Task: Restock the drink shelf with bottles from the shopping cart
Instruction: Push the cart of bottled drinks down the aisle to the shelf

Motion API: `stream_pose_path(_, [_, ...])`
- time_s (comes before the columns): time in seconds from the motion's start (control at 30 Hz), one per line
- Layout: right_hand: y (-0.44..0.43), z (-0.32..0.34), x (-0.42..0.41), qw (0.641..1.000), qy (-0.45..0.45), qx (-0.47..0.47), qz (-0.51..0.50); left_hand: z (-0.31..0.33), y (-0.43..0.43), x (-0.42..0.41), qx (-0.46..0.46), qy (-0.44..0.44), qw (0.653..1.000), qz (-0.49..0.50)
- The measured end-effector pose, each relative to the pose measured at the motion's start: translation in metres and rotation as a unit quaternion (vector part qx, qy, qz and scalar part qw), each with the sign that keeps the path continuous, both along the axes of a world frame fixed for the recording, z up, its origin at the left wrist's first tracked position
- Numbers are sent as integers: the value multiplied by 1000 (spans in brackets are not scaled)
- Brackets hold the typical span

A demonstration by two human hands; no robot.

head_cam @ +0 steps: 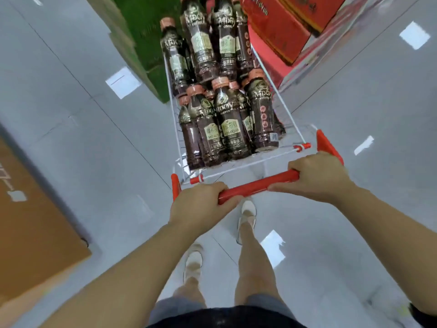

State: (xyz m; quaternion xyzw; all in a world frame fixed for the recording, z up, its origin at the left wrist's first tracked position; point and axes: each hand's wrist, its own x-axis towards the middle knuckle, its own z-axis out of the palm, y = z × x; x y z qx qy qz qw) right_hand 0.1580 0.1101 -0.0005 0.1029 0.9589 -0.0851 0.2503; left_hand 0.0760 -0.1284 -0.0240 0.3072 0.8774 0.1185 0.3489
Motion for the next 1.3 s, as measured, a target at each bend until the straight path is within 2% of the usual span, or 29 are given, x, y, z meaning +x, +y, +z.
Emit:
stream_pose_path(0.13, [-48, -4, 54, 998, 8, 18, -65, -1, -35, 25, 10, 42, 996, -77])
stream_pose_path(0.33, [-102, -2, 134, 985, -48, -8, -166, 2, -65, 65, 23, 63, 980, -190])
stream_pose_path(0.6, [-118, 5, 227, 957, -58, -30, -284, 6, -39, 118, 30, 52, 943, -329])
stream_pose_path(0.8, [-103, 2, 273, 929, -31, 9, -368, 6, 22, 132, 53, 85, 893, -439])
stream_pose_path(1.0, [-43, -9, 310, 913, -11, 59, -404, 6, 119, 151, 93, 107, 851, -506])
stream_pose_path(1.1, [6, -12, 331, 909, 17, 87, -406, 5, 176, 168, 85, 103, 847, -514])
stream_pose_path(1.3, [106, -9, 363, 898, 34, 82, -430, 7, 291, 198, 87, 127, 849, -506])
